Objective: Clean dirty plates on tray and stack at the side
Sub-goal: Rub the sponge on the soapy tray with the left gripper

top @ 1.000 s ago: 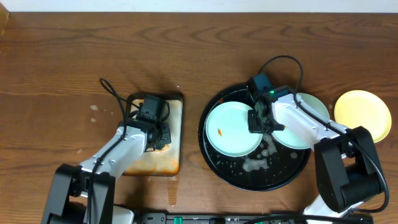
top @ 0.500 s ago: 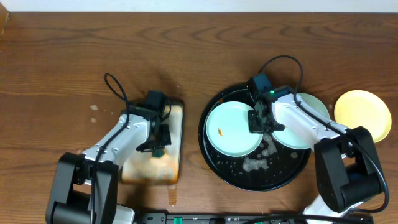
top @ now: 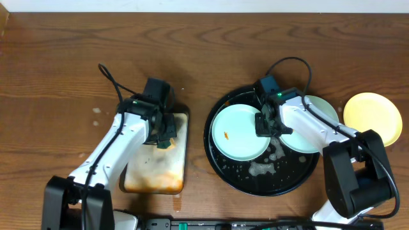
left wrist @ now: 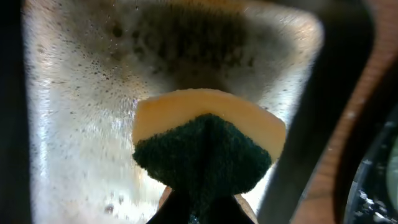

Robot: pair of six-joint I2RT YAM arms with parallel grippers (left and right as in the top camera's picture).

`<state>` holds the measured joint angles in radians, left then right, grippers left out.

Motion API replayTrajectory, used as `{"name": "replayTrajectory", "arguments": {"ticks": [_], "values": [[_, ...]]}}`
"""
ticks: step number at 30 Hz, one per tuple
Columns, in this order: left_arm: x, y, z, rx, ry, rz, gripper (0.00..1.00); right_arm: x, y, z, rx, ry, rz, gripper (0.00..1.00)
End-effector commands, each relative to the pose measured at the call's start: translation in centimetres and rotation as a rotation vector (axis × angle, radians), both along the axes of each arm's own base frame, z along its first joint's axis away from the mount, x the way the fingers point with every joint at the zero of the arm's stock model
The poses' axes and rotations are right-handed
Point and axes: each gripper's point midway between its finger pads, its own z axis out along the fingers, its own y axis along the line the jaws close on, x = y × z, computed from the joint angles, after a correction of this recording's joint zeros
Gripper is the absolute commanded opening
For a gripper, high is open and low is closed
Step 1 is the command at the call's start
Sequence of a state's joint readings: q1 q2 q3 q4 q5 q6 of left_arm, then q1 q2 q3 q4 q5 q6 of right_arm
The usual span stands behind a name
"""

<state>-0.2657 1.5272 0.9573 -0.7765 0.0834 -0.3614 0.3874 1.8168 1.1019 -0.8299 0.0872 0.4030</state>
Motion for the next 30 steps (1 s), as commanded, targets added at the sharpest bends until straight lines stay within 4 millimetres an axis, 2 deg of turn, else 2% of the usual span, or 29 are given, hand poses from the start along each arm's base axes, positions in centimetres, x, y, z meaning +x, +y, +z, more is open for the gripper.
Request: {"name": "replayTrajectory", "arguments": {"ticks": [1, 9, 15, 19, 27, 30], "values": [[-1.6, 0.5, -2.4, 0.025, 0.065, -0.017, 0.08, -0.3, -2.2, -0.6, -0.097, 0.005, -0.022, 0.01], [-3.2, 0.9, -5.8, 0.043, 0.135, -0.018, 0.08, -0.3, -2.2, -0.6, -0.097, 0.005, -0.022, 0.01], [-3.2, 0.9, -6.4, 0.045, 0.14, -0.018, 0.08, -0.3, -2.2, -0.6, -0.097, 0.005, -0.022, 0.01], [-2.1, 0.6, -4.7, 0.042, 0.133, -0.018, 0.08, -0.3, -2.2, -0.6, -0.098, 0.006, -0.022, 0.01], [0.5, -0.3, 1.3, 0.024, 0.084, -0.036, 0.08, -0.3, -2.2, -0.6, -0.097, 0.006, -0.022, 0.01], [1.6, -2.0, 3.1, -0.052, 0.055, -0.068, 0.08, -0.3, -2.2, -0.6, -0.098, 0.006, -0.021, 0.01]]}}
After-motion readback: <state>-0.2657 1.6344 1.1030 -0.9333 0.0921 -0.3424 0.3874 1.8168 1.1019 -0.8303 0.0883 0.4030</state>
